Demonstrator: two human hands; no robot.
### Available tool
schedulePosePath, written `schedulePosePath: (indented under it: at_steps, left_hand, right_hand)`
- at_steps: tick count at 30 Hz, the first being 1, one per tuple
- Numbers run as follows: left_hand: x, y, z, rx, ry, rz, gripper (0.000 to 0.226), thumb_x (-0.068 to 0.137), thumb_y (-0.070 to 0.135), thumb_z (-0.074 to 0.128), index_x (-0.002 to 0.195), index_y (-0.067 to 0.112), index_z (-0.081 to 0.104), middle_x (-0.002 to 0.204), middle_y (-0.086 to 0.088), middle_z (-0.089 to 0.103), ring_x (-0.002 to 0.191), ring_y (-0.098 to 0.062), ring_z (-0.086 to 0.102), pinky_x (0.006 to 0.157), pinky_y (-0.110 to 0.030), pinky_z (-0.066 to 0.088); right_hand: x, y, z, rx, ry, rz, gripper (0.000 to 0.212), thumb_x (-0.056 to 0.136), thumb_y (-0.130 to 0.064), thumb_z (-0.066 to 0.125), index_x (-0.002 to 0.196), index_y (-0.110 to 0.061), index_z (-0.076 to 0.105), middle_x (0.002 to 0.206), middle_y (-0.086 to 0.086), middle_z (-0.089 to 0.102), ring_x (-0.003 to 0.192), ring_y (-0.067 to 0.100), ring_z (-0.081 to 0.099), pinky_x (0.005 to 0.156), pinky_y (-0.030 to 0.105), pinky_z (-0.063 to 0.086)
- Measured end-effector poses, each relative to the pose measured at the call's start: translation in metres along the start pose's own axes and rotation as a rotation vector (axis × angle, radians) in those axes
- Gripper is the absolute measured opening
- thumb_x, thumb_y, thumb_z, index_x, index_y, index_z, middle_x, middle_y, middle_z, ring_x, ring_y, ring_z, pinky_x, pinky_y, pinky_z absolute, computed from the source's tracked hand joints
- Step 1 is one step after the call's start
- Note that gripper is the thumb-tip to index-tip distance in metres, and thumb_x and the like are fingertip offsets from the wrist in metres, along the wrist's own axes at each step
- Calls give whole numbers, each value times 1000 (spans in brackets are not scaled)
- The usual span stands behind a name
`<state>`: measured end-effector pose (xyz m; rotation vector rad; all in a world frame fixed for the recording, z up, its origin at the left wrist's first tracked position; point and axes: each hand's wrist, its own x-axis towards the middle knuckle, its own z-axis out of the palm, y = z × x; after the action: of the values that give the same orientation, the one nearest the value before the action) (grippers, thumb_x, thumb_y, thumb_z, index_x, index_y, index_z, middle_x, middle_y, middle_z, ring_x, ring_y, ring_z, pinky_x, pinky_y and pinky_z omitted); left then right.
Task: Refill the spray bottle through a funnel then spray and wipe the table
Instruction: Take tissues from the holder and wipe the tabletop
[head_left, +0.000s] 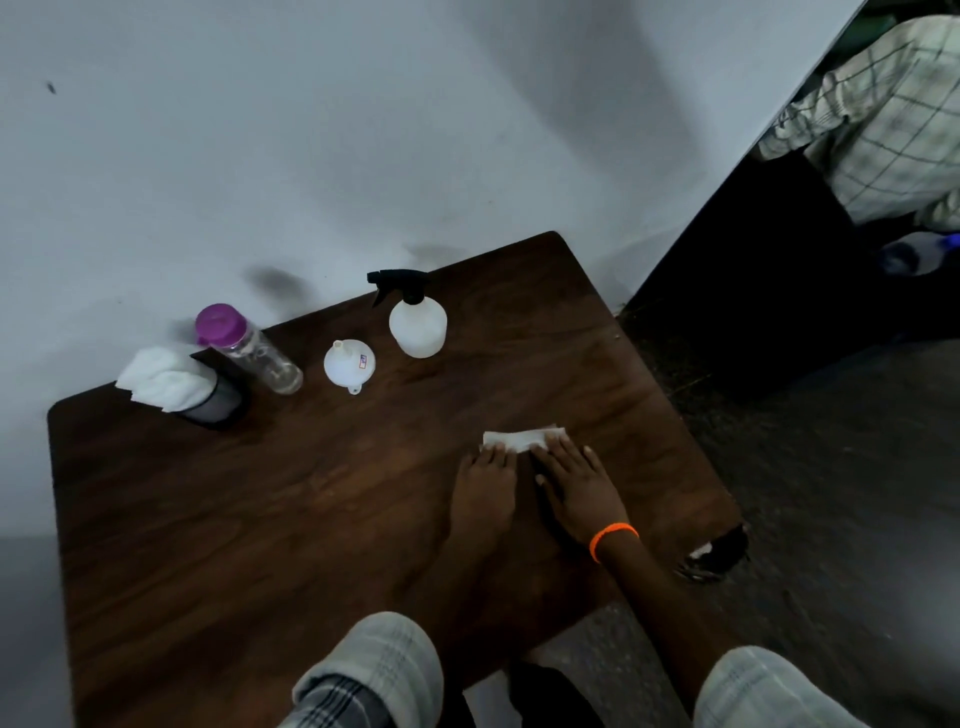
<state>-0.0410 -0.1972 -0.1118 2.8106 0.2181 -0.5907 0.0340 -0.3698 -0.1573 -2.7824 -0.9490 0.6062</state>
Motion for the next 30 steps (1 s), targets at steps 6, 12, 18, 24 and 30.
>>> schedulePosePath:
  at_steps: [6, 12, 18, 24, 30]
  left_hand:
    - [-49, 16, 21, 8, -46, 45, 58, 106, 32, 35, 160, 14, 21, 168, -8, 21, 155, -25, 16, 124, -45, 16]
    - [-75, 10, 36, 25, -88, 92, 62, 106, 35, 38, 161, 15, 17, 169, -9, 15, 156, -24, 12, 126, -45, 10]
    - [-63, 18, 34, 7, -61, 79, 60, 108, 32, 37, 161, 12, 16, 169, -11, 13, 156, -27, 11, 125, -44, 8]
    - [-11, 19, 20, 2, 32, 20, 57, 108, 27, 34, 160, 8, 20, 168, -15, 18, 156, -30, 13, 126, -45, 10]
    - [68, 15, -5, -46, 70, -149, 58, 106, 28, 32, 156, 0, 27, 163, -24, 27, 152, -40, 20, 124, -51, 18]
  right_hand:
    - [-73, -30, 33, 66, 37, 140, 63, 99, -54, 17, 157, -33, 28, 164, -7, 12, 153, 10, 6, 124, 38, 7]
    - [-107, -36, 46, 31, 59, 95, 55, 102, -50, 27, 154, -35, 33, 163, -7, 22, 153, 13, 16, 123, 36, 2]
    - [-89, -15, 30, -50, 31, 46, 49, 103, -47, 31, 148, -36, 45, 155, -4, 46, 148, 15, 34, 122, 37, 7]
    - [-28, 0, 9, -42, 57, 69, 56, 101, -51, 23, 150, -34, 45, 158, -4, 42, 150, 13, 28, 121, 39, 12]
    - [59, 4, -31, -68, 17, 2, 74, 93, -57, 2, 157, -33, 29, 166, -2, 25, 155, 14, 15, 125, 42, 7]
